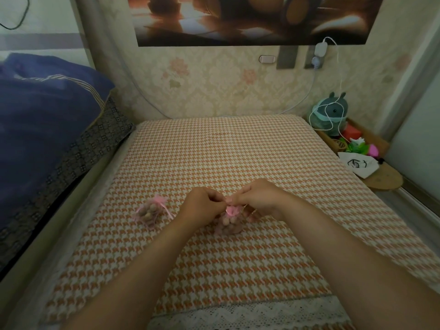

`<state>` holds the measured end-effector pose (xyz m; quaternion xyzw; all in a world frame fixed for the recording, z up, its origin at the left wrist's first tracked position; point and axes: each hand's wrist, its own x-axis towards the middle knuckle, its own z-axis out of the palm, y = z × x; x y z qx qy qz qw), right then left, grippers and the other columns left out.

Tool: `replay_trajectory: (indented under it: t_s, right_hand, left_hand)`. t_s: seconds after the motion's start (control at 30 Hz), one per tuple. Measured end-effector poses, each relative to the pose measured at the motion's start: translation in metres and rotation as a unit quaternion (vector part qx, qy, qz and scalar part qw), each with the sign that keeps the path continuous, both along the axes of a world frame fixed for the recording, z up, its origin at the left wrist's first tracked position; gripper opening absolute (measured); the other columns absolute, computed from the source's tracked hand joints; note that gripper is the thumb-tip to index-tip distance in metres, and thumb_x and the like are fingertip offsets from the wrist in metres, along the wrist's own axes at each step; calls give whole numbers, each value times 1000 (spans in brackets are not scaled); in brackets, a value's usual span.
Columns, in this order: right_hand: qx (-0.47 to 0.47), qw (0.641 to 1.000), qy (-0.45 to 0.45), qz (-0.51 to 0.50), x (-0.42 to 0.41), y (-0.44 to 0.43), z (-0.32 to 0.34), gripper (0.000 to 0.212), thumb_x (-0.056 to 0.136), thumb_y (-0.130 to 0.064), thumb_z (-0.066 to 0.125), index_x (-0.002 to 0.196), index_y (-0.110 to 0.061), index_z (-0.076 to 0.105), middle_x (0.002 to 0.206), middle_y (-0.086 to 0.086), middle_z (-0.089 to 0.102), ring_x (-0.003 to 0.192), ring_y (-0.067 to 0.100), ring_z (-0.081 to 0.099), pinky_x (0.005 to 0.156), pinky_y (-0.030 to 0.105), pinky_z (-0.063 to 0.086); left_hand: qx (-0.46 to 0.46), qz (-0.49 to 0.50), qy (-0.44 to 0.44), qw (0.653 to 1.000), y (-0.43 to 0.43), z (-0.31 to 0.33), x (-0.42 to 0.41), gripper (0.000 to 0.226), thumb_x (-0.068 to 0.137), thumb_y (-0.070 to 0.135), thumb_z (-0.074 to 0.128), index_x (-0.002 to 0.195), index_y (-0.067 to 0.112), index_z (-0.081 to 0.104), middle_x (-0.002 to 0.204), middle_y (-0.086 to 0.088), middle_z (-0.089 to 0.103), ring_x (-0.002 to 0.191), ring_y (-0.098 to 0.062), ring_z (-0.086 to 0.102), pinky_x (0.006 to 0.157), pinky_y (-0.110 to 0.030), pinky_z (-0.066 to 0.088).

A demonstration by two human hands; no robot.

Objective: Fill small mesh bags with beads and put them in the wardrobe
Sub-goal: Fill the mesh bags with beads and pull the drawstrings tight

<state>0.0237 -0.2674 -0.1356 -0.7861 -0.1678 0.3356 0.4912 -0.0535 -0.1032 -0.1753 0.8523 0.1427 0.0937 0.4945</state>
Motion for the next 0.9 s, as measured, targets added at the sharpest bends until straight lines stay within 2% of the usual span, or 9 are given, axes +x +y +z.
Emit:
replay_trajectory:
  t_s: [0.07,0.2,0.3,0.47,0.53,0.63,0.7,0.83,0.9]
  right_hand:
    - [-1,999,34,10,2,-1,0,14,83,-20,83,86,-8,80,73,5,75,52,12,61,52,26,54]
    - [9,993,106,46,-1,-3,-2,8,89,-15,77,90,-8,76,77,9,72,60,16,63,54,27,56]
    - [11,987,154,44,-5,2,-6,11,93,-18,72,92,-7,72,77,8,69,56,14,62,52,26,57]
    - [4,978,209,18,-4,7,-10,18,97,-24,66,92,-6,69,74,6,65,51,11,61,49,24,55]
    - [7,974,226,-10,-3,7,-12,19,98,-21,64,89,-6,69,66,5,66,49,11,62,47,24,55]
    - [21,971,229,-58,-2,7,-14,18,98,-17,64,89,-2,68,59,5,65,47,12,63,45,24,55]
    - [37,969,233,-79,-2,7,-15,18,97,-13,65,86,1,68,57,7,66,46,12,64,44,24,55]
    - [67,958,252,-120,-2,8,-16,21,100,-9,60,84,4,65,58,10,68,46,14,67,45,25,57]
    - [71,954,259,-133,-3,10,-19,22,101,-6,57,83,4,64,56,10,67,45,13,67,46,24,58]
  left_hand:
    - [-26,-32,10,999,2,3,-2,7,80,17,81,78,16,74,62,2,70,53,-4,59,58,-26,51]
    - [-79,-131,89,984,8,11,-10,22,83,34,79,98,20,72,81,-3,77,72,-9,66,65,-22,49]
    - [-99,-142,97,980,10,11,-13,19,85,27,78,99,14,76,83,-6,76,75,-11,66,66,-21,52]
    - [-92,-95,73,988,11,7,-13,17,81,21,82,91,9,78,88,-12,77,75,-10,66,70,-24,53]
    - [-126,-121,90,981,14,7,-14,16,86,21,76,96,9,78,90,-11,77,78,-15,70,69,-23,56]
    - [-184,-150,109,965,22,5,-17,20,92,13,68,108,1,74,102,-20,75,90,-25,73,76,-30,59]
    - [-150,-126,95,976,26,3,-17,17,91,6,69,106,-1,74,101,-21,75,89,-25,72,81,-33,59]
    - [-55,-75,69,993,29,2,-15,8,89,7,72,91,12,78,76,-2,75,64,-6,68,64,-19,54]
    - [47,-87,68,993,34,3,-14,9,89,13,72,91,18,79,78,6,74,65,1,66,64,-16,53]
